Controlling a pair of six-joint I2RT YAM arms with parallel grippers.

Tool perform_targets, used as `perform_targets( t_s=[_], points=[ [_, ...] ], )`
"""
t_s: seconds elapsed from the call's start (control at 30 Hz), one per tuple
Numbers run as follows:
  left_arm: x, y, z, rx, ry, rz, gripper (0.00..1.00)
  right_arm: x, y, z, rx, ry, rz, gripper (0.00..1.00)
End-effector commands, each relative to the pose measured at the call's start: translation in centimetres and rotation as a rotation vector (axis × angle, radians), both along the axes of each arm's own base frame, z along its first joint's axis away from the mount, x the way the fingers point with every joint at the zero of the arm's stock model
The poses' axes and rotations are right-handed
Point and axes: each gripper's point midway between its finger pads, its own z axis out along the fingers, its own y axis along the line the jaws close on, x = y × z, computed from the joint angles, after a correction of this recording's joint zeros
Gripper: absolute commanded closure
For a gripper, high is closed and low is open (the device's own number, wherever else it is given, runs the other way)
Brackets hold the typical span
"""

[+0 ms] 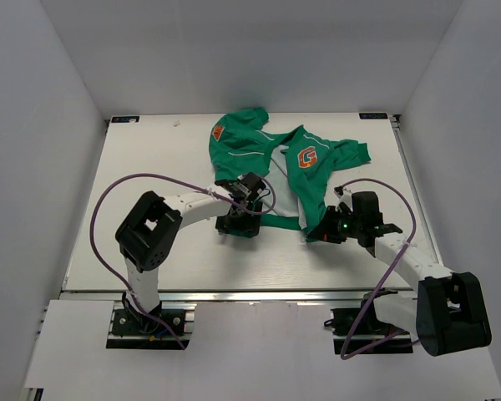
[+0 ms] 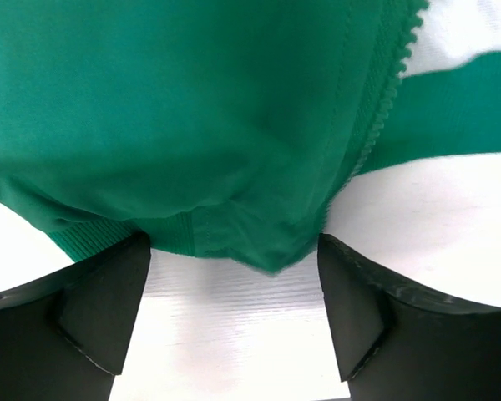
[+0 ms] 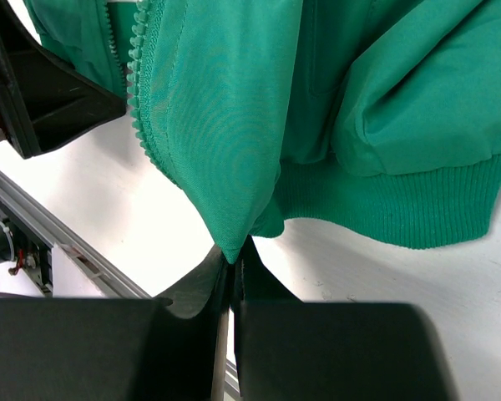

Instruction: Zip up the jacket

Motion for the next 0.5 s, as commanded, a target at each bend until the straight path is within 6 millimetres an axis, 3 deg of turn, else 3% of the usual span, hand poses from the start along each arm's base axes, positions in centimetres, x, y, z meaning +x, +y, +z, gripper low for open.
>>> perform_targets(
  t_s=[0.0,0.2,0.47],
  points=[
    [0.0,-1.9,2.4,-0.122,-0.033,-0.011,0.09,0.8,-0.1,1.1,-0.004,-0.050,-0.001,1.00],
    [0.5,-2.0,4.6,-0.149,-0.080,-0.005,0.03,0.7,-0.2,1.0,-0.007,-0.049,0.000,1.00],
    [0.3,-1.4,2.9,-0.099,-0.051,0.007,0.13,0.7,-0.3,1.0,-0.013,-0.047,-0.003,1.00]
  ],
)
